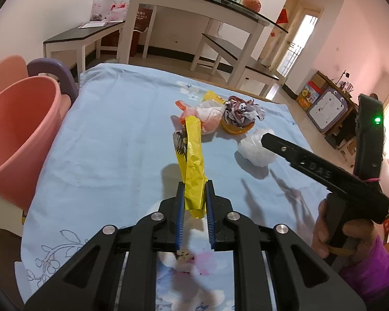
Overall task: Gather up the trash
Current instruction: 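Grasp the long yellow plastic bag with the left tool while the right tool grasps the white plastic bag, then carry both bags over the pink bucket and open both tools to drop them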
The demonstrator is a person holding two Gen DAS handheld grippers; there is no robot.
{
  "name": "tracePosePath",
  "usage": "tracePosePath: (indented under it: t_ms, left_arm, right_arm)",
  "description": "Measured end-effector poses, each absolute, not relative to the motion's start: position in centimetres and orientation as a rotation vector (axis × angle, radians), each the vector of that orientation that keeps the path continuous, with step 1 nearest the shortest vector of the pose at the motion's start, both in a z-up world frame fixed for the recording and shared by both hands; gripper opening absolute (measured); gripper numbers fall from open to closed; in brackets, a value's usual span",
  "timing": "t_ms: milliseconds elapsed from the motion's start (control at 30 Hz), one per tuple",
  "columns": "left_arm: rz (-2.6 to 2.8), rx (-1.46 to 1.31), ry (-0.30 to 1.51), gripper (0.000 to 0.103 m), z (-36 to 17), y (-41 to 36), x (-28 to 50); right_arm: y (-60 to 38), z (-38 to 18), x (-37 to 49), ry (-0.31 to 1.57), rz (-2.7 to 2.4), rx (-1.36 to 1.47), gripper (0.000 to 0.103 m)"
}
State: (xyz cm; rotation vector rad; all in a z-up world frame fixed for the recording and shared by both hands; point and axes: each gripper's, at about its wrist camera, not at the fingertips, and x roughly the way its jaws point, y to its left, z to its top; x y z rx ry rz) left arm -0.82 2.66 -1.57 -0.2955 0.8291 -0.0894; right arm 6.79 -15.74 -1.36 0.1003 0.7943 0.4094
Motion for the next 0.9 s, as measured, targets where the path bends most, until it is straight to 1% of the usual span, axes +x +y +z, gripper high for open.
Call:
tracePosePath:
  t_ms: [100, 200, 233, 300, 367, 467, 700, 900]
  left_arm:
    - [-0.083, -0.310, 0.829, 0.015, -1.8, 3.2, -0.9]
    - [-0.081, -0.325, 0.828, 0.015, -1.9, 3.6, -1.0]
    - [-0.081, -0.328, 0.826, 0.015, -1.9, 3.7, -1.1]
    - [-0.082, -0.333, 0.825, 0.015, -1.9, 3.9, -1.3]
    - [-0.086, -0.339, 0.821, 0.015, -1.9, 4.0, -1.3]
    - [-0.089, -0.346, 0.817, 0.015, -1.9, 4.3, -1.5]
    - [-0.075, -0.355, 0.792, 0.015, -1.6, 5.2, -2.0]
    - [-0.041, -0.362, 0.751, 0.015, -0.7, 6.6, -2.6]
  right_arm:
    - [-15.2, -2.0, 7.3, 0.812, 0.394, 0.076, 0.059]
    - [-15.2, -2.5, 7.7, 0.838, 0.382, 0.067, 0.048]
    - [-15.2, -2.5, 7.7, 0.843, 0.380, 0.067, 0.041]
    - [-15.5, -2.6, 7.8, 0.852, 0.377, 0.071, 0.037]
    - [-15.6, -2.5, 7.6, 0.855, 0.376, 0.073, 0.029]
    - [-15.7, -2.4, 7.3, 0.856, 0.378, 0.071, 0.023]
    - [-15.1, -1.5, 5.5, 0.845, 0.425, 0.072, 0.022]
    - [-12.0, 0.3, 3.5, 0.782, 0.530, 0.013, 0.022]
